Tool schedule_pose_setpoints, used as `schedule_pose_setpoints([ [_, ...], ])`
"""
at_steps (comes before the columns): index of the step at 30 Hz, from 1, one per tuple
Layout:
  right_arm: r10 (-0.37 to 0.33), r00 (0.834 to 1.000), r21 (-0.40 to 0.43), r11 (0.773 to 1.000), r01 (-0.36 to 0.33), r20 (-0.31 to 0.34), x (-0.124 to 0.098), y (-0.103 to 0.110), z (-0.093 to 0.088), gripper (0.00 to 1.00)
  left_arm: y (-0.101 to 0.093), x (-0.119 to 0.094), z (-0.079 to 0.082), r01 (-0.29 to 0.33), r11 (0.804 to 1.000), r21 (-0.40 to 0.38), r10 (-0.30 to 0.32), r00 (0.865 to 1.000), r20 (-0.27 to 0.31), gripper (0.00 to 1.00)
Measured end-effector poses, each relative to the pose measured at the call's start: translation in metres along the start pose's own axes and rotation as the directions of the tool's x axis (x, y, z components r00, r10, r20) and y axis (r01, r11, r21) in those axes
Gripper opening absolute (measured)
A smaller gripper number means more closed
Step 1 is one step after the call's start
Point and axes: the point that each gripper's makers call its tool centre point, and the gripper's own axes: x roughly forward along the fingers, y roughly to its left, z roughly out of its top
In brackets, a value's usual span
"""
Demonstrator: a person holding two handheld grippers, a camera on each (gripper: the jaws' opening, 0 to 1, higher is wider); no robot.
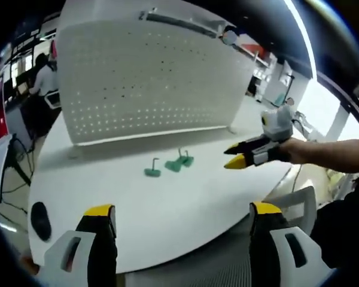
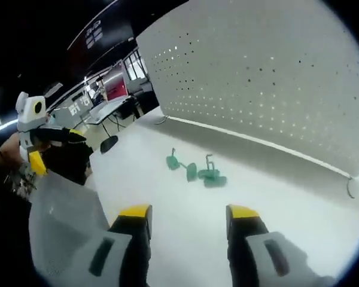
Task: Insert the hook assembly into the mounting plate slot until the hook locks in place.
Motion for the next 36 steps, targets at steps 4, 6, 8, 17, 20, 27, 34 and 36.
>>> schedule_pose_setpoints([
  [4, 0.005, 1.000, -0.018, 1.000, -0.006, -0.011, 0.012, 0.001, 0.003, 0.44, 0.004, 0.000, 0.001, -0.009, 1.000, -0.014, 0.010, 1.000, 0.006, 0.94],
  [6, 0.007, 1.000, -0.031, 0.999, -0.007, -0.017, 0.019, -0.001, 0.005, 0.42, 0.007, -0.001, 0.001, -0.020, 1.000, -0.016, 0.020, 1.000, 0.011, 0.94],
  [8, 0.009, 1.000, -0.030, 0.999, -0.010, -0.018, 0.024, -0.002, 0.007, 0.41, 0.010, -0.002, 0.002, -0.030, 0.999, -0.018, 0.030, 0.999, 0.015, 0.94],
  [17, 0.011, 0.998, -0.094, 0.995, -0.017, -0.058, 0.056, -0.014, 0.015, 0.34, 0.020, -0.001, 0.000, -0.041, 0.999, -0.032, 0.041, 0.999, 0.001, 0.94],
  [20, 0.012, 0.998, -0.114, 0.993, -0.019, -0.063, 0.064, -0.017, 0.020, 0.30, 0.023, 0.000, -0.003, -0.045, 0.998, -0.039, 0.045, 0.999, -0.003, 0.93],
  [27, 0.025, 0.996, -0.136, 0.990, -0.037, -0.084, 0.081, -0.025, 0.027, 0.26, 0.033, 0.002, -0.014, -0.058, 0.997, -0.051, 0.056, 0.998, -0.039, 0.93],
  [34, 0.039, 0.993, -0.132, 0.990, -0.054, -0.111, 0.094, -0.030, 0.025, 0.23, 0.036, 0.008, -0.013, -0.056, 0.997, -0.057, 0.053, 0.997, -0.050, 0.93],
  [36, 0.039, 0.993, -0.144, 0.988, -0.054, -0.110, 0.096, -0.031, 0.027, 0.22, 0.035, 0.009, -0.013, -0.053, 0.997, -0.056, 0.050, 0.997, -0.053, 0.92],
])
